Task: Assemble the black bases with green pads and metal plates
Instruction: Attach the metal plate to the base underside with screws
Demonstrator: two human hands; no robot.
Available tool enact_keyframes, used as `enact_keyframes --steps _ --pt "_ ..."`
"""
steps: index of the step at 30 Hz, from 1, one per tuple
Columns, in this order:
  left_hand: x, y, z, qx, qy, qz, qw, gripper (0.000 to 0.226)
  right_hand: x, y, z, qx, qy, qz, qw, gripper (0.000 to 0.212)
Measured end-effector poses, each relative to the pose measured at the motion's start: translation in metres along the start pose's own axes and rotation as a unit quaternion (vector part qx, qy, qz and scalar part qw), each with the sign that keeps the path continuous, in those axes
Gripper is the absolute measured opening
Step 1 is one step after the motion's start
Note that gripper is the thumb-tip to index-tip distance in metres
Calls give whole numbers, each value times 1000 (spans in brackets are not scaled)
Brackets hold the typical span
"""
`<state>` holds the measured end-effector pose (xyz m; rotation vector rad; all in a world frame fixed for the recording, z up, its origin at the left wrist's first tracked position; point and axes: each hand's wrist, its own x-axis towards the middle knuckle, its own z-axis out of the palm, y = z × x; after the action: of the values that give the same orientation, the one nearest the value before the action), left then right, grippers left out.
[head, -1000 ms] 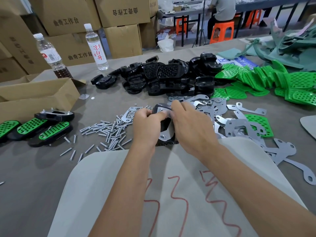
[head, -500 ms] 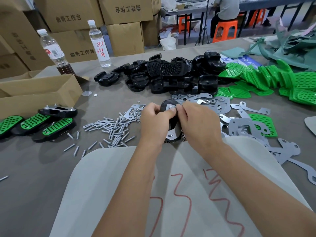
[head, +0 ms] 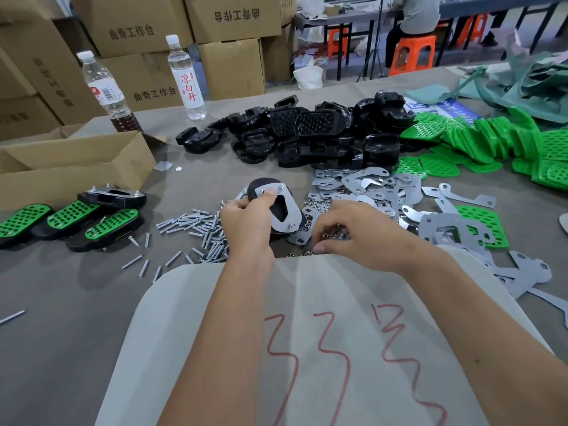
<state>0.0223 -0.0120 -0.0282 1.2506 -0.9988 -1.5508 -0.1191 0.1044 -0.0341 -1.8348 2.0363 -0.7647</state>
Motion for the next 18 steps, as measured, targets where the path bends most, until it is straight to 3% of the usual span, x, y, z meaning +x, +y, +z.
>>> enact_keyframes --steps 5,9,11,15,18 --pt "-4 5 0 -26 -11 -31 999 23 7 0 -4 5 -35 22 999 15" --pt "-9 8 2 -21 -24 -24 999 27 2 7 4 -21 83 56 995 36" --pt "-8 7 3 -24 -27 -19 999 33 2 9 6 -61 96 76 991 43" --pt "-11 5 1 -20 -36 -21 999 39 8 5 7 -88 106 107 985 23" --pt "-8 3 -1 -16 -47 -26 998 26 7 2 9 -103 117 97 983 10"
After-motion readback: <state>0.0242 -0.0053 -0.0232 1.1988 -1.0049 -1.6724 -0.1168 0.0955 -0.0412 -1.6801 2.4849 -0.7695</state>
